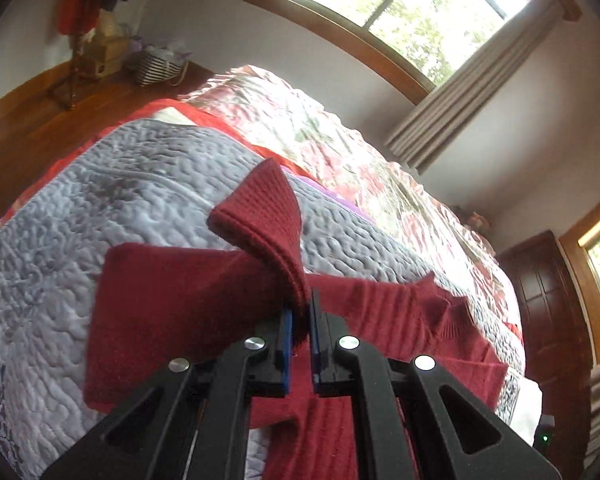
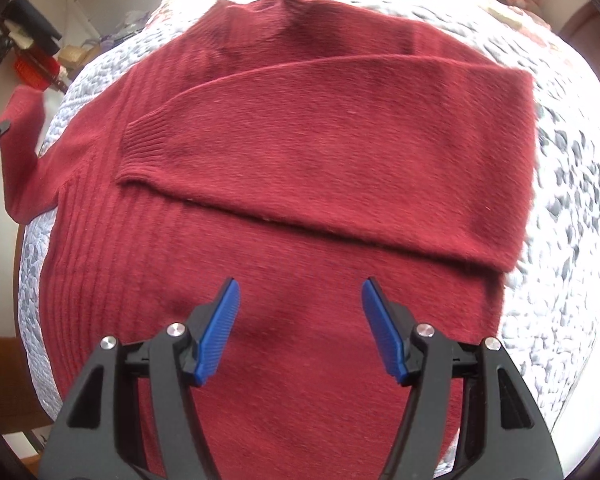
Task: Fold small clothes
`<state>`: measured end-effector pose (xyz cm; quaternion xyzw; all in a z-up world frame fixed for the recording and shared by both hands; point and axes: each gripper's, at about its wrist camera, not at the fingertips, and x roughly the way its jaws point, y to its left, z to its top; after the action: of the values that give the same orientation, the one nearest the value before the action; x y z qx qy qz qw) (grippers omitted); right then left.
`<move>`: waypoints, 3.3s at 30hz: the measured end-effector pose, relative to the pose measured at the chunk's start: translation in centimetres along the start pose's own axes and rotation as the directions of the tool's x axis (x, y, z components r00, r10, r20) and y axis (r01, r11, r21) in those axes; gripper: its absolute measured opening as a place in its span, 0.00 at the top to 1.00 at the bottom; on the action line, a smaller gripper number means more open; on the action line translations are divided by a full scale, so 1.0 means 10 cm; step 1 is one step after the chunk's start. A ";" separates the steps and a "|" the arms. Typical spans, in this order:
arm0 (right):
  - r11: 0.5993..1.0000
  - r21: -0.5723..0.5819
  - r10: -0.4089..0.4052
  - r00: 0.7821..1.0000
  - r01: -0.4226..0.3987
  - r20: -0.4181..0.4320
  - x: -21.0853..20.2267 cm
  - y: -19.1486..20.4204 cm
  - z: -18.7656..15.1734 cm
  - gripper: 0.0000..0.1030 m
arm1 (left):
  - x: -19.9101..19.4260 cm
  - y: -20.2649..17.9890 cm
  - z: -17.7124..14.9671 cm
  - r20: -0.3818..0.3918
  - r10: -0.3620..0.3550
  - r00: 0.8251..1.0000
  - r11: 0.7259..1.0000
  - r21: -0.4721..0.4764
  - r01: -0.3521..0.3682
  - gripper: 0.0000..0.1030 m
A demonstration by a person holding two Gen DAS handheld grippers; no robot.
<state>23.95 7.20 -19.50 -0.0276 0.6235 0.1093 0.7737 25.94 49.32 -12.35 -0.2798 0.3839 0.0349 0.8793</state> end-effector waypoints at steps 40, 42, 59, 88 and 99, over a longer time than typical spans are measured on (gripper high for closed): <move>0.977 -0.027 0.213 0.977 -0.213 -0.004 0.14 0.46 0.95 0.35 | 0.96 -0.30 -0.84 -0.300 0.404 0.864 0.877 0.396 -0.273 0.52; 0.978 -0.028 0.206 0.978 -0.207 -0.024 0.23 0.58 1.04 0.35 | 0.95 -0.30 -0.84 -0.298 0.391 0.871 0.882 0.391 -0.263 0.52; 0.948 -0.049 0.313 0.948 -0.315 -0.052 0.43 0.68 1.32 0.94 | 0.21 0.08 -0.38 -0.148 0.383 0.912 0.912 0.220 -0.347 0.45; 0.965 0.202 0.160 0.986 -0.168 0.055 0.04 -1.33 0.65 0.79 | 1.21 -0.86 -0.84 -0.179 0.520 0.835 0.786 0.484 -0.385 0.45; 0.979 0.113 0.160 0.982 -0.171 0.098 -0.10 -1.06 0.70 0.71 | 1.18 -1.40 -0.98 -0.192 0.381 0.904 0.828 0.505 -0.242 0.42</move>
<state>32.60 -2.02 -17.93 0.0763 0.5941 0.1365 0.7891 31.71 30.62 -19.39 0.0066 0.5437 0.0447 0.8380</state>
